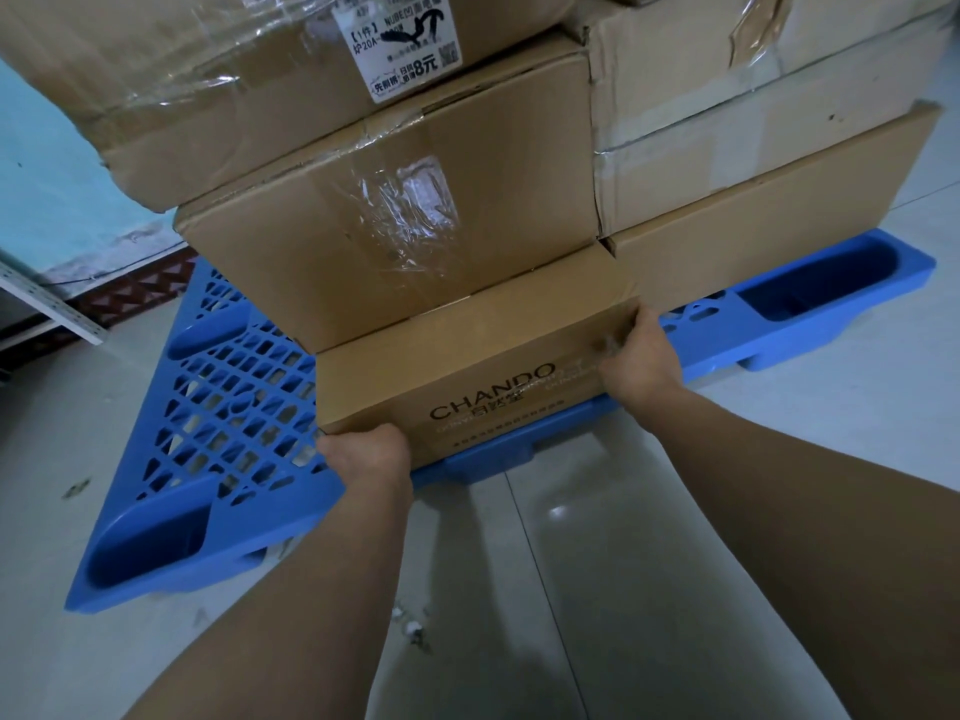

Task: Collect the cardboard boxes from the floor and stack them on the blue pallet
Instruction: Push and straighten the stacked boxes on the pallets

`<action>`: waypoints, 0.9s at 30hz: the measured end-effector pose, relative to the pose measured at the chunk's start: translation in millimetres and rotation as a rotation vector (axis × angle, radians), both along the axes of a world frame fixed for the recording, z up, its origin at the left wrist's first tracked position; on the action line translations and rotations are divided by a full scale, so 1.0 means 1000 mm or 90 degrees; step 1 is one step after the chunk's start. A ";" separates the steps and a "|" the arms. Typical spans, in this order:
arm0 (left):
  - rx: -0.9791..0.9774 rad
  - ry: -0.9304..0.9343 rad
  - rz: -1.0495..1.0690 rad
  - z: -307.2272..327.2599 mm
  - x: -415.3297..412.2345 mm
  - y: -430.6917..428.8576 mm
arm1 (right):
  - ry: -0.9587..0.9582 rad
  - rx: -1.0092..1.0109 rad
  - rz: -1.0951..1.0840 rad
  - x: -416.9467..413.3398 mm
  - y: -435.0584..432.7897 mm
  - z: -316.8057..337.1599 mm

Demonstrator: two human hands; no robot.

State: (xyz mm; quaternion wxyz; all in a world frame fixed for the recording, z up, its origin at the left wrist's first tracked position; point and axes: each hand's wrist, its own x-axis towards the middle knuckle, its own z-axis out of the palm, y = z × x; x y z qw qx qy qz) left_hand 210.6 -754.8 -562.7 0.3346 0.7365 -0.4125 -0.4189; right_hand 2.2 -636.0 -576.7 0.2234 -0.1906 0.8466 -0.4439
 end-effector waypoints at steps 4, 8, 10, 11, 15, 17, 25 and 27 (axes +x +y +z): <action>-0.003 0.011 -0.005 0.002 0.000 0.001 | -0.004 -0.008 -0.015 0.000 -0.001 -0.002; -0.056 -0.006 0.052 0.007 0.010 -0.004 | -0.006 -0.065 -0.091 -0.001 -0.002 0.007; -0.115 0.017 0.090 0.015 0.013 -0.012 | 0.021 -0.115 -0.173 -0.004 -0.004 0.021; -0.143 0.027 0.104 0.021 0.014 -0.016 | 0.049 -0.133 -0.191 -0.006 -0.006 0.030; -0.271 0.032 0.122 0.054 0.005 -0.026 | 0.158 -0.197 -0.126 -0.005 -0.022 0.059; -0.312 0.030 0.094 0.068 -0.002 -0.030 | 0.164 -0.212 -0.076 -0.005 -0.033 0.066; -0.319 0.094 0.011 0.108 -0.013 -0.053 | 0.249 -0.249 -0.012 0.011 -0.061 0.096; -0.276 0.138 0.007 0.112 -0.012 -0.060 | 0.277 -0.270 -0.047 0.014 -0.064 0.110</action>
